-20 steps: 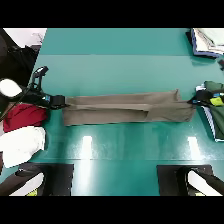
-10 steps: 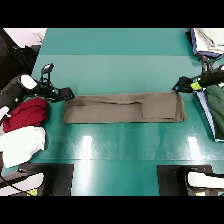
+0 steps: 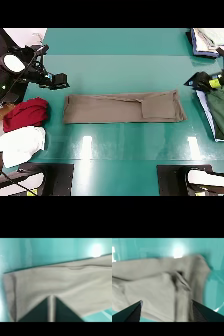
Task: Fold the shirts.
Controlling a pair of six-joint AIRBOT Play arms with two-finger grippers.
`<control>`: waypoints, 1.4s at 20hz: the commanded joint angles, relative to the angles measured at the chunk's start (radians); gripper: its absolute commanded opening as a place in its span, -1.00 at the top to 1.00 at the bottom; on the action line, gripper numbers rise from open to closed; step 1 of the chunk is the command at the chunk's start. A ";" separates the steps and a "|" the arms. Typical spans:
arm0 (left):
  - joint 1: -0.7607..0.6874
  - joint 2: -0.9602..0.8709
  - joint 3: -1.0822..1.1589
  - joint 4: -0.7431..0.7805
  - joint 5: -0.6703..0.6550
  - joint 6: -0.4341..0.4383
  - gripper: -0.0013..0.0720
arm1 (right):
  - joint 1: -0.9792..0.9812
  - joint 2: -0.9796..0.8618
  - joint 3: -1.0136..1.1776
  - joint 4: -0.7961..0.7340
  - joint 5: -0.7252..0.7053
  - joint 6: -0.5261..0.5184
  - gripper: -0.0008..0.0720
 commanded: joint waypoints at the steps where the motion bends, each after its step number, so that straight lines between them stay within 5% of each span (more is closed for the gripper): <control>1: -0.034 -0.001 0.018 -0.069 -0.007 0.021 0.88 | -0.106 -0.023 -0.111 0.009 0.037 -0.074 -0.98; 6: -0.154 -0.010 0.017 -0.066 0.037 0.021 0.88 | -0.095 -0.176 -0.141 0.016 0.040 -0.183 -0.97; 15: -0.299 -0.010 0.015 -0.063 0.080 0.013 0.88 | 0.040 -0.344 -0.074 0.092 0.069 -0.224 -0.85; 18: -0.329 -0.012 0.015 -0.062 0.105 0.004 0.88 | 0.050 -0.343 -0.074 0.112 0.063 -0.224 -0.13; 21: -0.378 -0.060 0.017 -0.064 0.150 -0.032 0.88 | 0.040 -0.316 -0.075 0.159 0.077 -0.224 0.93; 28: -0.499 -0.414 0.228 -0.103 0.186 -0.031 0.88 | 0.086 -0.062 -0.073 0.282 0.072 -0.165 0.93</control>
